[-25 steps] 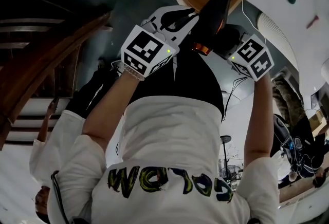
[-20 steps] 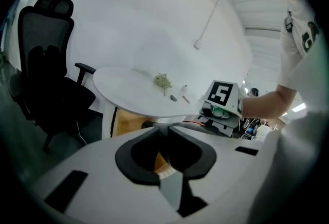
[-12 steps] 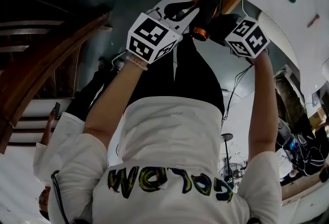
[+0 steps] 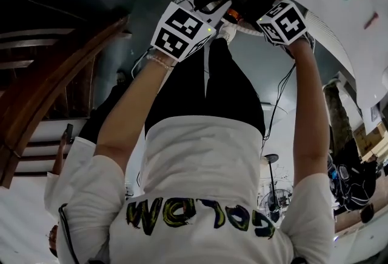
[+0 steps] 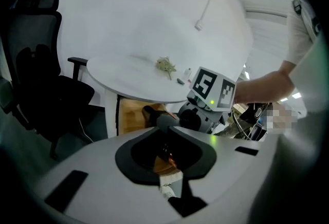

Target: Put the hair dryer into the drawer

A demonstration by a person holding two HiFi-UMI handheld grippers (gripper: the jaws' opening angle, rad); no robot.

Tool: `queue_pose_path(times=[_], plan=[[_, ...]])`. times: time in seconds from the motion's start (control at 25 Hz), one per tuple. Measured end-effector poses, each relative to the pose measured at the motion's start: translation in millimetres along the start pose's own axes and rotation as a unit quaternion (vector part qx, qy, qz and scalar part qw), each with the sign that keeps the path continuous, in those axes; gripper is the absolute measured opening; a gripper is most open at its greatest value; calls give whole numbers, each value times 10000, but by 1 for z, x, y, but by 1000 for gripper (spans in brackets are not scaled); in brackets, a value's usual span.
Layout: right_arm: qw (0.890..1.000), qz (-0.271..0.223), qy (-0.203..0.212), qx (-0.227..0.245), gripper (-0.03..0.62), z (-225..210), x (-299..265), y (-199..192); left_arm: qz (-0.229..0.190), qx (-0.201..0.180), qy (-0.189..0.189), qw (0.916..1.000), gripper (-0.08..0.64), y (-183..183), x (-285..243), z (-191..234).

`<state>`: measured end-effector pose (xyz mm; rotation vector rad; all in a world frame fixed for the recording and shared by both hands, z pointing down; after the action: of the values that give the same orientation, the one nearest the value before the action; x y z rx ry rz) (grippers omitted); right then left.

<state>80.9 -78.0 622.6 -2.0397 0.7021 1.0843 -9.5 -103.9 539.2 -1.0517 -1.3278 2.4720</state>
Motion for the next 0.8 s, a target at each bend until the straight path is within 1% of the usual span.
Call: queue_pose_path(times=[0.16,0.32,0.52,0.68,0.8], plan=[[9992,139,-364,72,255,-15,-11,3,368,-221,98,9990,57,-8,-11,13],[9970,277,-708,170,255,-27,-24,4,739,-569,191,9955,57,-20,-23,23],[9942,410,-981,162,255,-39,-38,1,1162,-895,249,9889,57,-30,-38,32],[9922,573,-1099,101,255,-46,-50,-4,1520,-1252,244,9801,55,-39,-50,40],[9906,580,-1230,131,255,-55,-56,-2,1731,-1381,212,9749,52,-45,-59,46]])
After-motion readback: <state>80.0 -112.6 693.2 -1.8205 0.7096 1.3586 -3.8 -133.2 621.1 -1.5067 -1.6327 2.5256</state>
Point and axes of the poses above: the fingertips, and each gripper's own axes: x backward along the fingers, z to its left, y out of its top, the point moved 2 cm from there along x, backward along the fingers, and after that the axes turned 6 degrees about -z, right-handed, at the moved point
